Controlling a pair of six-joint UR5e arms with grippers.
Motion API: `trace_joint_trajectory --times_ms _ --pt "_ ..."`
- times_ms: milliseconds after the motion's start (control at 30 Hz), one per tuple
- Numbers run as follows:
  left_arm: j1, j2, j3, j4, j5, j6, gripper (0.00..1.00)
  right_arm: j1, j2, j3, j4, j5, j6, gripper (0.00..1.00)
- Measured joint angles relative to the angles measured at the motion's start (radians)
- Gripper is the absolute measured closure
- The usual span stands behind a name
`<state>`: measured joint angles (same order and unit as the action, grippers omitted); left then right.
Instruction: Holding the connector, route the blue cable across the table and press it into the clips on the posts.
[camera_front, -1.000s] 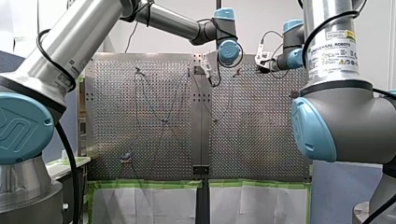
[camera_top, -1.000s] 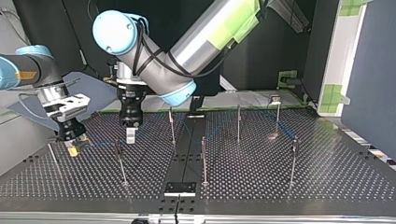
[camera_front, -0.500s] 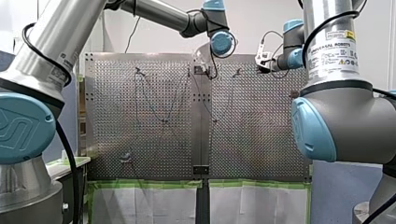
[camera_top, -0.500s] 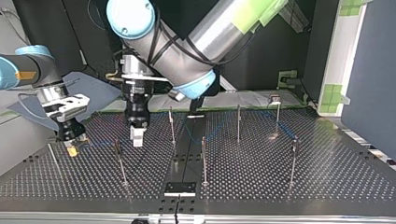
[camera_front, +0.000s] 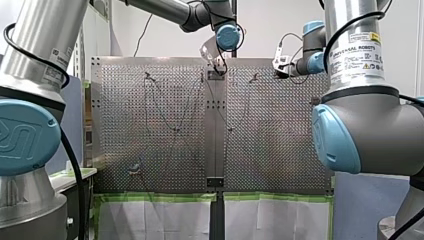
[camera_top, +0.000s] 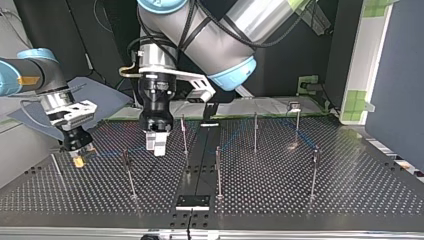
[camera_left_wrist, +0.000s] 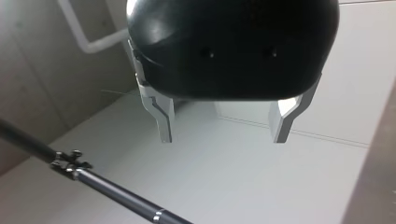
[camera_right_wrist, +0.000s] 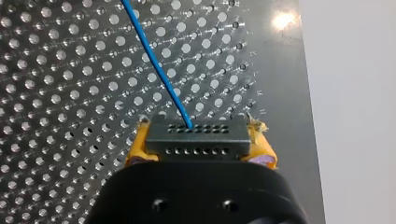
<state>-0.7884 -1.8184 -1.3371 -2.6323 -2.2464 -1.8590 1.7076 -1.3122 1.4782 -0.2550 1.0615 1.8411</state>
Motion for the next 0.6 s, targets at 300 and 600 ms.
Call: trace_joint_trajectory --times_ms 300,600 --pt "0.001 0.078 -0.078 0.077 -0.007 -0.002 0.0 0.002 0.0 0.0 0.0 0.0 0.0 1.0" --pt "0.0 0.108 -0.157 0.157 -0.076 -0.066 0.0 0.002 0.0 0.0 0.002 0.0 0.0 1.0"
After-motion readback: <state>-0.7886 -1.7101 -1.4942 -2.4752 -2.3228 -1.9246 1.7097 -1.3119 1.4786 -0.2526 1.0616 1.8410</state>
